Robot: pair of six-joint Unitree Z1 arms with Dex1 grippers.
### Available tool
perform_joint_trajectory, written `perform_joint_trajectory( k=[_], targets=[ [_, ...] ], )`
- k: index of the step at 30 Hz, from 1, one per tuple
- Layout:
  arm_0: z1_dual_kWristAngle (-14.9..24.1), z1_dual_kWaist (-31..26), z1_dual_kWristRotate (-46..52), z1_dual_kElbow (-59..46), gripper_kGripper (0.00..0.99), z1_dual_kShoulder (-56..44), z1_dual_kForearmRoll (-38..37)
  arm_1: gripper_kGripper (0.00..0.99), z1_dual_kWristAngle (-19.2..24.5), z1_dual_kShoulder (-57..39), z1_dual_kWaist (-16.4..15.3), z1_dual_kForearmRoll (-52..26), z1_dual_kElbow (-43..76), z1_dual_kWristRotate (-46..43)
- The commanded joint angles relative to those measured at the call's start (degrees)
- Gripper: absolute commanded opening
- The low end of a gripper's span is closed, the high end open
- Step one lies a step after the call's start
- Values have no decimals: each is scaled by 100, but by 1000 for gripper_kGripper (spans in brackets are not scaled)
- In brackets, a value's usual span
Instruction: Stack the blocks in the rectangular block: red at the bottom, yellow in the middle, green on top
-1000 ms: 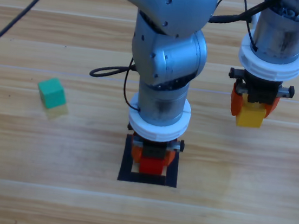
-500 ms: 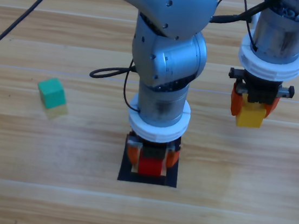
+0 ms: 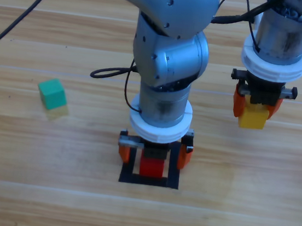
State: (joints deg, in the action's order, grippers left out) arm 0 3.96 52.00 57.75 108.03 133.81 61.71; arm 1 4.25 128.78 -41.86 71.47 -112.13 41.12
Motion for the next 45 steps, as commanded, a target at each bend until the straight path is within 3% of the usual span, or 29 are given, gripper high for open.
perform_joint_trajectory(
  k=[1, 4, 7, 11, 19, 27, 30, 35, 45],
  targets=[
    [175, -59, -27, 808, 990, -338, 772, 0, 146, -143, -121, -151, 201, 28],
    [281, -59, -62, 1608, 990, -374, 1414, 0, 172, -160, -121, -151, 201, 28],
    [334, -67, -62, 1669, 990, -646, 1581, 0, 207, -231, -121, -151, 201, 46],
    [395, -67, -53, 1282, 990, -795, 1590, 0, 190, -354, -200, -160, 174, 142],
    [685, -568, -413, -194, 990, -2061, 1537, 0, -127, -415, -806, -151, 7, 450],
    [835, -1526, -1855, -2119, 990, -3951, 623, 0, -171, -99, -1272, -90, -432, 678],
    [791, -1562, -2259, -2233, 990, -3986, 482, 0, -215, 358, -1378, 130, -1030, 740],
    [685, -1570, -2400, -2664, 990, -4074, 262, 0, -223, 1316, -1580, 1141, -2779, 942],
    [422, -1825, -2540, -3103, 990, -4197, 34, 0, -232, 1580, -1641, 1211, -3113, 1118]
  ],
)
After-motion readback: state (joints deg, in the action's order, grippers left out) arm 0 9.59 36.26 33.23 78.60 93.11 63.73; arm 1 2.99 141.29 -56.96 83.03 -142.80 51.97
